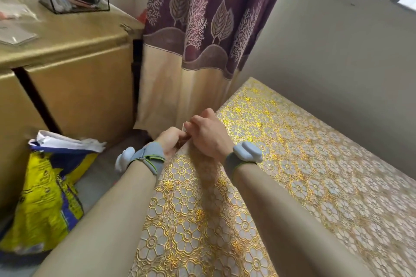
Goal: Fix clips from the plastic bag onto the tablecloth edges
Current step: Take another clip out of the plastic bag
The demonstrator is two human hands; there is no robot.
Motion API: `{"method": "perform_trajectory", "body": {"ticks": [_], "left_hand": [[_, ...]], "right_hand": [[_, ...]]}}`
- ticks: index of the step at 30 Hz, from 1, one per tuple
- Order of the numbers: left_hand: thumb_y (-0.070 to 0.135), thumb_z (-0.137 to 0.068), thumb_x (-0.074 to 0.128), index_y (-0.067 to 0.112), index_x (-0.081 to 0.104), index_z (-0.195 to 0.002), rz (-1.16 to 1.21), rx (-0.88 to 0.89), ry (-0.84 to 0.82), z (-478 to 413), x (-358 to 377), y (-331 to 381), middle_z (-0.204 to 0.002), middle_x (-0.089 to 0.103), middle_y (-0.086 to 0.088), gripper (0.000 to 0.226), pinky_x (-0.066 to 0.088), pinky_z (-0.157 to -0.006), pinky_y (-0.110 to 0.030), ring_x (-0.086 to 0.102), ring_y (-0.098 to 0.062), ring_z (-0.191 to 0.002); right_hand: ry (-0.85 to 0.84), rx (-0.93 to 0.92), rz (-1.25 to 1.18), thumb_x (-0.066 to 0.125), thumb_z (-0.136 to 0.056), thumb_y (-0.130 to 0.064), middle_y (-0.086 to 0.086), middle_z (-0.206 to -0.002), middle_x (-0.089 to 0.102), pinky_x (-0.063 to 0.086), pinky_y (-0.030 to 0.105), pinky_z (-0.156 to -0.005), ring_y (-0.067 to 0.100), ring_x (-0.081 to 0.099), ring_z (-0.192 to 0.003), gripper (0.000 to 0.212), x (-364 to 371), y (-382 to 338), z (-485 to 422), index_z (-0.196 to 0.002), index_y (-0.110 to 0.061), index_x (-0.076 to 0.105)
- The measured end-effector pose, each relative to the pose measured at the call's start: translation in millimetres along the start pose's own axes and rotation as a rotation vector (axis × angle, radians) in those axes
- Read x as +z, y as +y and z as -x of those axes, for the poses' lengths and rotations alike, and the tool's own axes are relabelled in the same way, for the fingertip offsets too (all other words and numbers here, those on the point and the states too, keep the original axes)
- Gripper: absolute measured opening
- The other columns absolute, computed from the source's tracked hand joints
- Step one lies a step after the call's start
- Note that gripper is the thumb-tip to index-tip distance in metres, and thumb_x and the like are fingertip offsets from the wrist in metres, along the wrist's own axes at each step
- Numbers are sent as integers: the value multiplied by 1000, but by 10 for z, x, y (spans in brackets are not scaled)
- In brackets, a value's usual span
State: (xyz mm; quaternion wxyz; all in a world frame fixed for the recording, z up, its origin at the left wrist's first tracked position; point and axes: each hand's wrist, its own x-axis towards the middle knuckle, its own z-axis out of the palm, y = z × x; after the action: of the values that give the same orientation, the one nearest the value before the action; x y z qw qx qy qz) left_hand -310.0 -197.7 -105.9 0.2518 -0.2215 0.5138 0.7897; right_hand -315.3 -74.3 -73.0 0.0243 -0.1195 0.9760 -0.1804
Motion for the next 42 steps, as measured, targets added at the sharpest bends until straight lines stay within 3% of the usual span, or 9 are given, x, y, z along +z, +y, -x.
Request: {"method": "perform_trajectory", "body": {"ticks": [5, 10, 12, 17, 26, 33, 37, 39, 42], "left_hand": [[1, -84, 58, -1, 63, -79, -261, 102, 59, 72, 9, 30, -62, 61, -7, 8, 46, -57, -22, 60, -18, -62], [2, -88, 55, 9, 55, -119, -382, 284, 96, 322, 126, 94, -100, 61, -11, 32, 45, -56, -21, 58, -19, -76], [14, -85, 64, 15, 51, -119, -505, 289, 59, 407, 173, 34, -99, 60, -6, 36, 48, -52, -23, 59, -17, -72], [57, -51, 80, 25, 48, -119, -803, 407, 138, 323, 100, -121, -113, 62, 0, 81, 51, -93, -43, 61, -22, -104], [60, -24, 93, 27, 63, -93, -616, 372, 130, 242, 16, -150, -106, 68, -1, 82, 53, -93, -41, 69, -23, -99], [62, -37, 89, 26, 66, -101, -721, 440, 205, 422, 94, -126, -103, 72, 5, 76, 54, -93, -39, 68, -18, -98], [42, -65, 87, 31, 64, -76, -823, 511, 249, 518, 178, -146, -83, 67, 16, 27, 50, -97, -36, 67, -14, -97], [38, -69, 85, 31, 63, -70, -842, 522, 245, 526, 201, -139, -79, 66, 19, 24, 50, -97, -34, 67, -14, -95], [41, -74, 81, 25, 72, -101, -889, 523, 232, 502, 202, -130, -105, 72, 0, 32, 43, -94, -23, 62, -14, -101]], "right_hand": [[-24, 29, -51, 50, -99, -35, 12, -107, 61, 44, 39, -99, 25, 48, -119, 32, -72, 7, 3, -100, -11, 71], [180, 188, -160, 51, -99, -26, 11, -129, 49, 42, 32, -95, 28, 54, -116, 27, -173, 243, 440, -120, -14, 63], [268, 232, -83, 49, -100, -26, 10, -129, 50, 40, 35, -94, 29, 51, -116, 27, -144, 384, 669, -122, -15, 61], [441, 226, 26, 50, -98, -20, 15, -119, 59, 41, 44, -94, 36, 51, -108, 23, 41, 462, 941, -114, -9, 63], [460, 270, -4, 47, -97, -23, 10, -122, 57, 38, 39, -93, 31, 47, -108, 25, 81, 442, 916, -114, -12, 60], [468, 270, 9, 46, -96, -24, 11, -121, 57, 39, 39, -92, 30, 47, -106, 26, 90, 457, 895, -114, -12, 61], [479, 280, -6, 49, -93, -22, 13, -117, 58, 40, 42, -89, 34, 49, -105, 26, 94, 450, 891, -112, -9, 62], [474, 287, -12, 49, -92, -22, 13, -117, 58, 41, 42, -88, 35, 49, -105, 27, 89, 453, 891, -111, -9, 62], [455, 277, 1, 48, -92, -23, 13, -119, 57, 41, 42, -89, 34, 48, -106, 28, 83, 448, 889, -113, -9, 61]]}}
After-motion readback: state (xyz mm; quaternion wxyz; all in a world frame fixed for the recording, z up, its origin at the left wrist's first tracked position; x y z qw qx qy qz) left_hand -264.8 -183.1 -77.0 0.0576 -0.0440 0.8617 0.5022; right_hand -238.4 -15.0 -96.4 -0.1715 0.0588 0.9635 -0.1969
